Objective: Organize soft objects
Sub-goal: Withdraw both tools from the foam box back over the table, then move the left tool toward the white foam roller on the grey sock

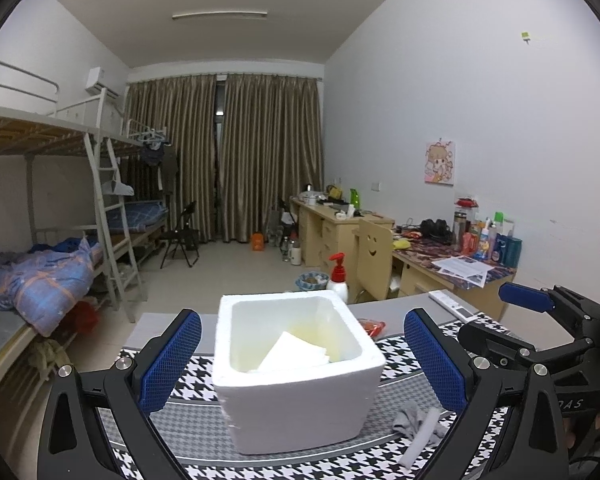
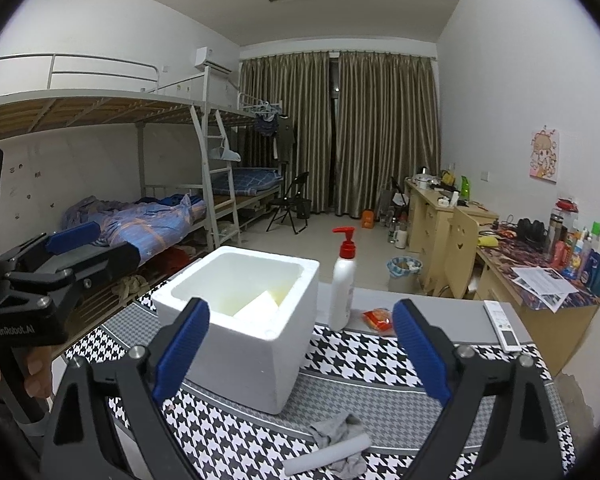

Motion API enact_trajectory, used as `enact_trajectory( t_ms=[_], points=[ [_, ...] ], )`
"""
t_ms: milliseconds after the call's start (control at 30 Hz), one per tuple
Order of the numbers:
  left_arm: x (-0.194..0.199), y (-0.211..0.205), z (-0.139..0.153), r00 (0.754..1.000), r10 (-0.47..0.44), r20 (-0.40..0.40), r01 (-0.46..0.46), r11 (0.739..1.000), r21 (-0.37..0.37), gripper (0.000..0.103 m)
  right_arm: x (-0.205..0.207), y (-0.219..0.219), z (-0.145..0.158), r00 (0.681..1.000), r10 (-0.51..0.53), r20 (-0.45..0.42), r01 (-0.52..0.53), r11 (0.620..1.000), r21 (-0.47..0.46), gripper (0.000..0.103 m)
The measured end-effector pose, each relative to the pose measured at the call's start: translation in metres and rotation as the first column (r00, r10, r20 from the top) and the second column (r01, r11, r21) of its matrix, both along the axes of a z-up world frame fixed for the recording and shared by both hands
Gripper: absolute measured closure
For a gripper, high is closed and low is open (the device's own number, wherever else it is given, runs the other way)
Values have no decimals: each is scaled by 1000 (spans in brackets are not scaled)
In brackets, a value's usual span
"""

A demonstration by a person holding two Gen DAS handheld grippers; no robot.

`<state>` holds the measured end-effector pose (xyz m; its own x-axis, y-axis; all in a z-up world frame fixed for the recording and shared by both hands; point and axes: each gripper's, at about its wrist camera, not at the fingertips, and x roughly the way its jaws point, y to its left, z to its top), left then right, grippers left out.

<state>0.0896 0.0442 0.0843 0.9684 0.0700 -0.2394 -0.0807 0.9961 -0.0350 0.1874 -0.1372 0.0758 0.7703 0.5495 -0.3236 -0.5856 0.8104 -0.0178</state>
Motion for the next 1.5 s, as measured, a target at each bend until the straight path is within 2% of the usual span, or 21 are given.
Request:
enact_trajectory(
  t_ms=[867, 1500],
  points=[
    [15, -30, -10, 992, -116, -40, 116, 993, -7, 1, -1, -46, -8, 994, -106, -24, 106, 994, 8, 8],
    [27, -53, -31, 976, -200, -85, 198, 980, -22, 1, 6, -68, -23, 985, -161, -59, 161, 987, 5, 8]
  ],
)
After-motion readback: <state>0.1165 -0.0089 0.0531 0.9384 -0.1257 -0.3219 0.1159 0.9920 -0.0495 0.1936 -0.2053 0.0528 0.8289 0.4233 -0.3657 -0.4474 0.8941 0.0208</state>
